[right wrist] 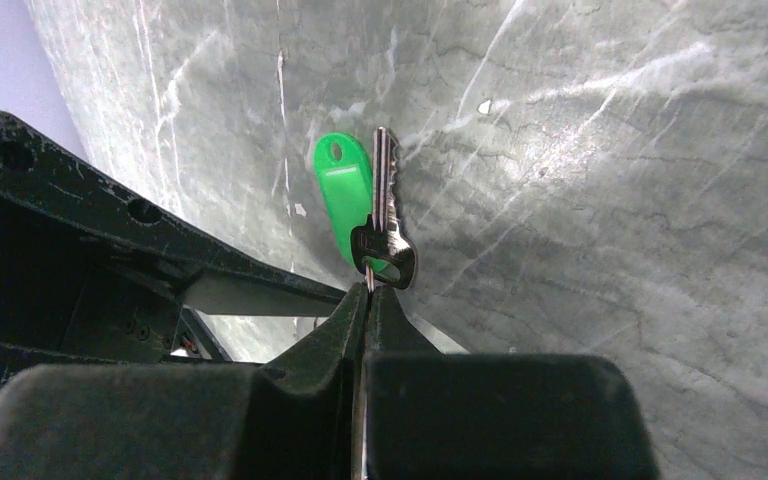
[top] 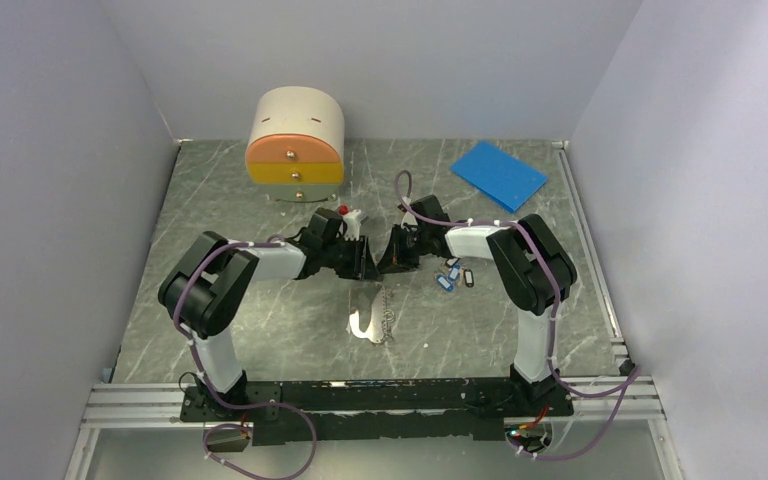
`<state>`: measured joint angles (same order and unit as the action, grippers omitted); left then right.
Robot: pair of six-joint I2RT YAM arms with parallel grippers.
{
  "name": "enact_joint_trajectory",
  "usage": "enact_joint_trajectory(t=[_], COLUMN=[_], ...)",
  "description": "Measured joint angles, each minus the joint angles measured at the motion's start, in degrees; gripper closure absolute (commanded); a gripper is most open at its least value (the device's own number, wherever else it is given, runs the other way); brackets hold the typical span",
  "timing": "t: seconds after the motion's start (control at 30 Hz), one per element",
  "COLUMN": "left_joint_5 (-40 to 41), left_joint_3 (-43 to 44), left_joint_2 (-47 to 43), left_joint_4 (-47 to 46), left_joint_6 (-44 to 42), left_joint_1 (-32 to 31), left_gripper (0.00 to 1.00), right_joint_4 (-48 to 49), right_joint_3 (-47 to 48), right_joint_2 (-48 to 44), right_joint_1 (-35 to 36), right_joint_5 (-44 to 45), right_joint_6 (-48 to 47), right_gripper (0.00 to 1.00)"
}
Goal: Remove the keys from the keyring
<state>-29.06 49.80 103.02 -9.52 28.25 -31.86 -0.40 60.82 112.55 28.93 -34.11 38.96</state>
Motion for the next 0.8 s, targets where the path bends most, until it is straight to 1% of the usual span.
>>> enact_joint_trajectory(t=[0.07, 0.23, 0.43, 0.8], left_joint_5=[0.0, 0.2, 0.9, 1.7], left_joint_3=[0.0, 0.6, 0.6, -0.9], left_joint_2=[0.1, 1.1, 1.0, -2.6], left_joint_4=[0.3, 0.8, 0.8, 0.5], left_joint_6=[0.0, -0.1, -0.4, -2.6], left_joint_1=[-0.1, -0.3, -0.4, -0.7], left_gripper=[0.7, 0.87, 0.97, 0.97], right_joint_4=[0.1, 0.1, 0.1, 0.9], right_joint_3=[0.0, 0.0, -0.8, -2.4], right_joint_2=[0.0, -0.1, -1.3, -4.6], right_joint_1=[0.0, 0.0, 0.0, 0.0], right_joint_5=[0.2, 0.4, 1.0, 2.4], right_joint_6=[0.0, 0.0, -0.1, -0.3], right_gripper=[1.0, 1.0, 1.0, 1.0])
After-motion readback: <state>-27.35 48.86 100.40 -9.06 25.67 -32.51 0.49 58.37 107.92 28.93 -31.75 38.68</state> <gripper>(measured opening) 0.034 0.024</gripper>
